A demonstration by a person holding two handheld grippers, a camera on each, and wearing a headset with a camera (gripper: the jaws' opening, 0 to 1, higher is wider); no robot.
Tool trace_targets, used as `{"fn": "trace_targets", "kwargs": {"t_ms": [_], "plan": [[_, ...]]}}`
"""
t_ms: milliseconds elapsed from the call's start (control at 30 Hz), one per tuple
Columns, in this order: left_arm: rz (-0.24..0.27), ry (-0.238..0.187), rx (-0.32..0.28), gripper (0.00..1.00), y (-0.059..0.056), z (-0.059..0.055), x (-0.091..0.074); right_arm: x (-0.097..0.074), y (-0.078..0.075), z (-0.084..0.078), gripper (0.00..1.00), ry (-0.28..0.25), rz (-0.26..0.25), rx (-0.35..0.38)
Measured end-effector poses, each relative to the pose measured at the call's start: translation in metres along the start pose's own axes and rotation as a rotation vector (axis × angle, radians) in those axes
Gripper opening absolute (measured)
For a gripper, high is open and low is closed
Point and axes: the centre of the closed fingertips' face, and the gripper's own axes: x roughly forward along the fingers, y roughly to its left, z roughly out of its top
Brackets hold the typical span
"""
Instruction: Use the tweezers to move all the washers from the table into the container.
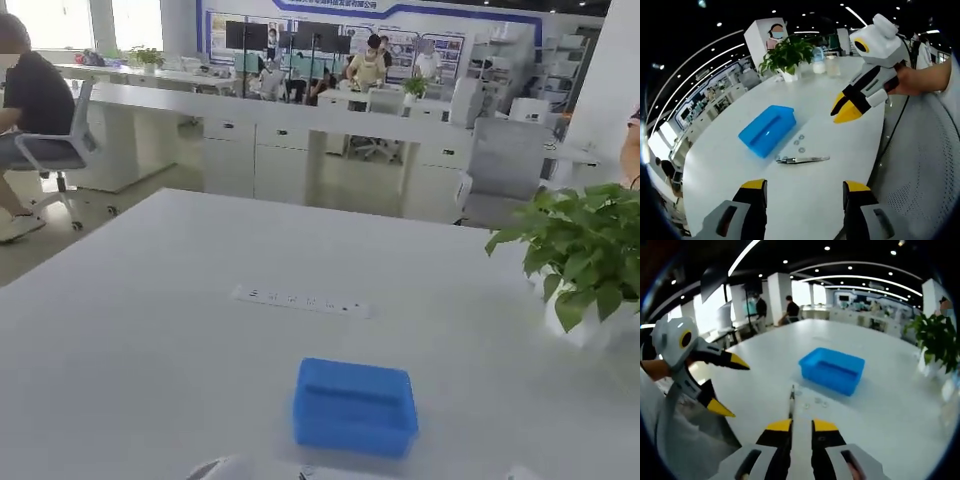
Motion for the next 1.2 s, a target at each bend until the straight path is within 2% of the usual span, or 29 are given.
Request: {"fn": "trace_targets", "kwargs": {"t_ms": [67, 133, 200, 400, 467, 600, 700, 767, 933, 1100, 1200], "plan": [[-0.034, 0.008, 0.031, 0.56, -0.004, 0.004, 0.006, -0.001, -0.004, 0.001, 0.10, -0.008, -0.013, 0.014], [-0.065, 0.013, 0.090, 0.53, -0.009, 0.009, 0.012, -0.002, -0.006, 0.001, 0.09, -0.014, -0.020, 0.028], [-0.081, 0.024, 0.108, 0.48, -0.011, 0.011, 0.016, -0.003, -0.007, 0.002, 0.09, -0.020, -0.023, 0.039], [-0.167, 0.079, 0.118, 0.41, -0.020, 0.010, 0.036, -0.003, -0.009, 0.003, 0.08, -0.028, -0.031, 0.047], [-0.190, 0.090, 0.142, 0.39, -0.022, 0.010, 0.043, -0.003, -0.011, 0.004, 0.08, -0.032, -0.035, 0.049], [-0.221, 0.091, 0.172, 0.32, -0.024, 0.015, 0.054, -0.005, -0.015, 0.004, 0.08, -0.038, -0.046, 0.064], [-0.256, 0.102, 0.148, 0.31, -0.027, 0.017, 0.062, -0.006, -0.020, 0.004, 0.07, -0.046, -0.054, 0.103], [-0.269, 0.108, 0.173, 0.29, -0.027, 0.018, 0.069, -0.006, -0.024, 0.002, 0.07, -0.049, -0.056, 0.144], [-0.306, 0.107, 0.204, 0.25, -0.027, 0.020, 0.080, -0.008, -0.026, 0.003, 0.05, -0.061, -0.056, 0.174], [-0.341, 0.122, 0.293, 0.22, -0.026, 0.018, 0.088, -0.006, -0.029, 0.000, 0.05, -0.050, -0.059, 0.191], [-0.378, 0.139, 0.357, 0.19, -0.026, 0.016, 0.092, -0.005, -0.030, -0.002, 0.04, -0.046, -0.057, 0.212]]}}
